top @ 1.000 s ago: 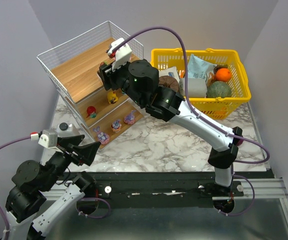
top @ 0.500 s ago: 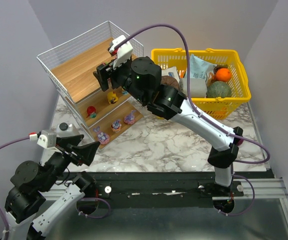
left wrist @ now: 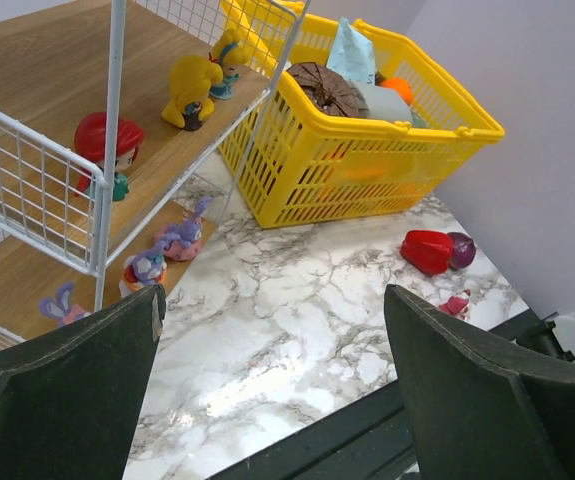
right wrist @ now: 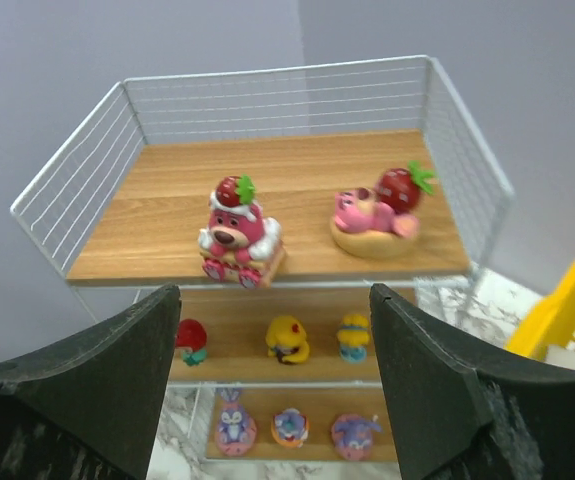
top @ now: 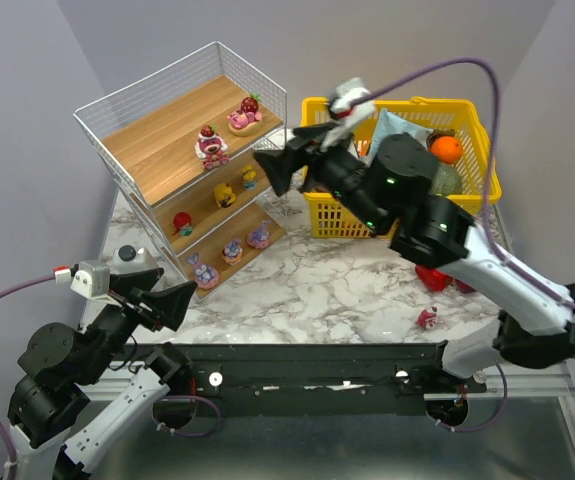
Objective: Place and organize the plastic toys onto the shelf
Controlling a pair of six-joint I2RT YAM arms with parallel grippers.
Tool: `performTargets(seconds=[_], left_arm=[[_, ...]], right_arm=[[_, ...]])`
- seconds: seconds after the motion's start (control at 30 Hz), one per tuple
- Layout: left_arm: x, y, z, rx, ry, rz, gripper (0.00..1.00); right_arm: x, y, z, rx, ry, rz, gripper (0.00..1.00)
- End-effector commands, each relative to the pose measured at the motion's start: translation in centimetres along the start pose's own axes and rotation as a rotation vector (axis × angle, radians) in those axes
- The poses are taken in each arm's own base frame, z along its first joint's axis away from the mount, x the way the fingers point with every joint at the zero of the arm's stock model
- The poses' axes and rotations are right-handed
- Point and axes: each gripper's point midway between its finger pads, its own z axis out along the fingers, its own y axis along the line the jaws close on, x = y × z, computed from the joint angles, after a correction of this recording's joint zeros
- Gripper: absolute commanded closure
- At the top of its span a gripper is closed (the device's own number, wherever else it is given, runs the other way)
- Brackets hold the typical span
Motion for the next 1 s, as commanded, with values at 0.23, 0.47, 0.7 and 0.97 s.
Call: performTargets(seconds=[0.23, 0.47, 0.7, 0.97], left_arm=[[-0.1, 0.3, -0.2, -0.002, -0.021, 0.025, 0.01], [0.2, 0.1, 0.0, 0.009, -0.01, 0.017, 0.01], [0.5, 0.0, 0.2, 0.012, 0.0, 0.013, 0.01], [0.6, 0.1, 0.3, 0.009, 0.005, 0.014, 0.01]], right_arm=[[12.9, -14.8, -17.3, 0.739, 0.111, 0.352, 0.16], [23.4, -19.2, -25.3, 1.023, 0.237, 0.432, 0.16], [30.7, -21.7, -27.2, 1.253, 0.412, 0.452, 0.16], [36.7, -22.3, -34.5, 1.576, 0.479, 0.559, 0.16]])
